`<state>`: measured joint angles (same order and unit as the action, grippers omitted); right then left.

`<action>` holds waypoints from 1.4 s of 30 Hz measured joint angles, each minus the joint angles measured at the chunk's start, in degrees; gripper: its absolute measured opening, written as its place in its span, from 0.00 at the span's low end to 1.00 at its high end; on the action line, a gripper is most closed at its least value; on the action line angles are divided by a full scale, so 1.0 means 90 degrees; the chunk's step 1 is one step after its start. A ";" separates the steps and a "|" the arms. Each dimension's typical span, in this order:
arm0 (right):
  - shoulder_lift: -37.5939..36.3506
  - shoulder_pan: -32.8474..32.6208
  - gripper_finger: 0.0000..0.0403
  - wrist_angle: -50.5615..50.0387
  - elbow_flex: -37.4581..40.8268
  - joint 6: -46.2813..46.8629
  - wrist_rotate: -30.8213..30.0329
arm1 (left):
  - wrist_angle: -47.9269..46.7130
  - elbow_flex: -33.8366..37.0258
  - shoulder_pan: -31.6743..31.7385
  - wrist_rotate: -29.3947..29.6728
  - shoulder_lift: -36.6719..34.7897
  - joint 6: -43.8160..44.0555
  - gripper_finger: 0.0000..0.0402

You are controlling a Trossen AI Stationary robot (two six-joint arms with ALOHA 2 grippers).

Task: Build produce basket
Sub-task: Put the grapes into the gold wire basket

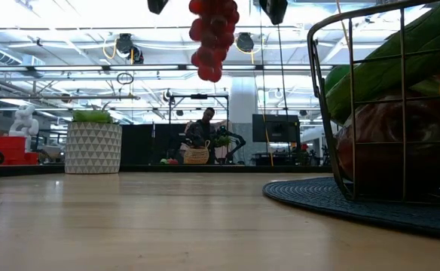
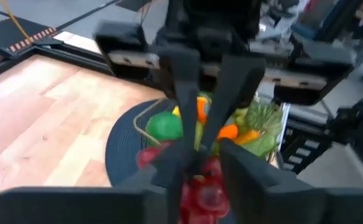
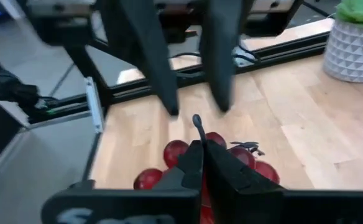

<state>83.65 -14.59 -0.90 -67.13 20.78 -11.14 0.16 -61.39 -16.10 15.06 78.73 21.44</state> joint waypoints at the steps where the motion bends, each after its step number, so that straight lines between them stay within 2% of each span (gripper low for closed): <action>1: -0.0039 0.0000 0.00 -0.0005 0.0002 0.0017 0.0097 | -0.0008 0.0000 0.0008 0.0022 -0.0055 0.0076 0.27; 5: -0.0295 0.0000 0.00 -0.0077 0.0000 0.0118 0.0246 | -0.0543 -0.0002 0.0099 0.0177 -0.0435 0.0494 0.40; 8: -0.0532 0.0000 0.00 -0.0173 0.0002 0.0300 0.0256 | -0.1206 -0.0002 0.0188 0.0347 -0.0815 0.0777 0.44; 12: -0.0974 0.0000 0.00 -0.0107 0.0000 0.0685 0.0251 | -0.2116 0.0000 0.0304 0.0382 -0.1170 0.0846 0.43; 16: -0.1394 0.0000 0.00 -0.0135 0.0000 0.1184 0.0251 | -0.2573 0.0000 0.0367 0.0243 -0.1349 0.0822 0.40; 23: -0.2176 0.0000 0.00 -0.0183 0.0000 0.2048 0.0236 | -0.2629 0.0000 0.0281 0.0012 -0.1352 0.0855 0.37; 27: -0.2603 0.0002 0.00 -0.0244 0.0000 0.2637 -0.0087 | -0.2632 0.0000 0.0233 -0.0001 -0.1344 0.1000 0.37; 29: -0.2787 0.0005 0.00 -0.0351 0.0000 0.3100 -0.0268 | -0.2629 0.0000 0.0223 0.0000 -0.1347 0.1075 0.37; 33: -0.3071 0.0130 0.00 -0.0519 0.0000 0.4067 -0.0143 | -0.2629 0.0000 0.0179 0.0001 -0.1347 0.1180 0.37; 42: -0.3495 0.0282 0.00 -0.0893 0.0002 0.4672 -0.0092 | -0.2625 0.0000 0.0151 0.0045 -0.1347 0.1375 0.37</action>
<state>52.19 -12.05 -8.93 -67.11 62.83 -11.97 -23.46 -61.39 -14.74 15.46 66.61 33.82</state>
